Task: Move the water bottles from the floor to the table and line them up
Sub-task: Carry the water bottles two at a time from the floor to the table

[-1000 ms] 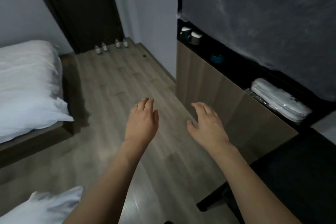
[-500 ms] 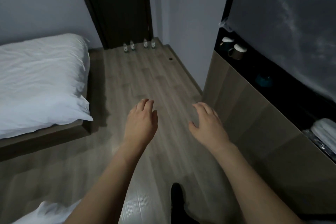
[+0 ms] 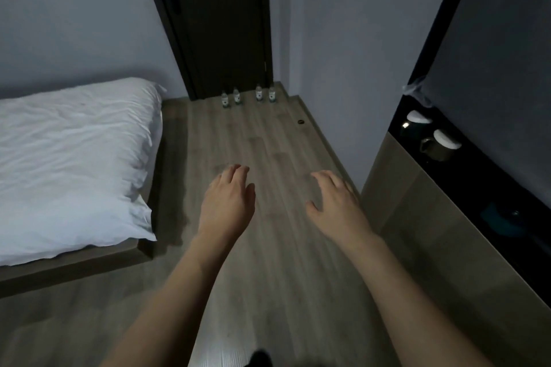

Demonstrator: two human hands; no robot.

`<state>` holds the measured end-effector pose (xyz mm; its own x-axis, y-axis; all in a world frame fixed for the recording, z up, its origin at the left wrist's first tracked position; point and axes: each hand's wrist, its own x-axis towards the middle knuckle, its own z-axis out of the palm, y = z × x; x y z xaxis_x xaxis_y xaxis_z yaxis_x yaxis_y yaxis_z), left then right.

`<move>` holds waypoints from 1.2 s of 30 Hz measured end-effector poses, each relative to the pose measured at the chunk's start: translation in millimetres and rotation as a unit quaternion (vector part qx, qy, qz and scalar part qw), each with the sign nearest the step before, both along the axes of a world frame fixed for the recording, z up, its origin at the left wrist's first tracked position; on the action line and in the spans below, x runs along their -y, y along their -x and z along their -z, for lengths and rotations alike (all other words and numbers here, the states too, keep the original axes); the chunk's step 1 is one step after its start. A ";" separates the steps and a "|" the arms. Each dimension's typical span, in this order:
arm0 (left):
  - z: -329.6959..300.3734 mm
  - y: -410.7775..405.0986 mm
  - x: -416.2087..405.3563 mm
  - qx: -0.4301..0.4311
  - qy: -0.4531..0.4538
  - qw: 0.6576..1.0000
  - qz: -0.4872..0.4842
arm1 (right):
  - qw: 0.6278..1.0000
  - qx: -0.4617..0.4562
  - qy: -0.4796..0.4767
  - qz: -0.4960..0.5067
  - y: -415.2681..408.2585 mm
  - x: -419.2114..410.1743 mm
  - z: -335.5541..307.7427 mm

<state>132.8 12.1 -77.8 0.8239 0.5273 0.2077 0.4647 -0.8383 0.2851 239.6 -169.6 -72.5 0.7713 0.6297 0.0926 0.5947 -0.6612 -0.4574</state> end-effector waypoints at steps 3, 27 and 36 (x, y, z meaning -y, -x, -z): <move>1.8 -34.5 -32.0 0.003 0.008 1.000 -0.002 | 1.000 0.009 0.005 -0.009 -37.1 -35.8 0.8; 2.2 -304.8 -385.6 0.007 0.021 1.000 -0.005 | 0.999 0.016 0.014 -0.023 -316.3 -387.6 -5.7; 20.5 -449.5 -501.4 -0.005 0.015 1.000 -0.022 | 0.999 0.006 0.007 -0.034 -467.3 -502.1 17.6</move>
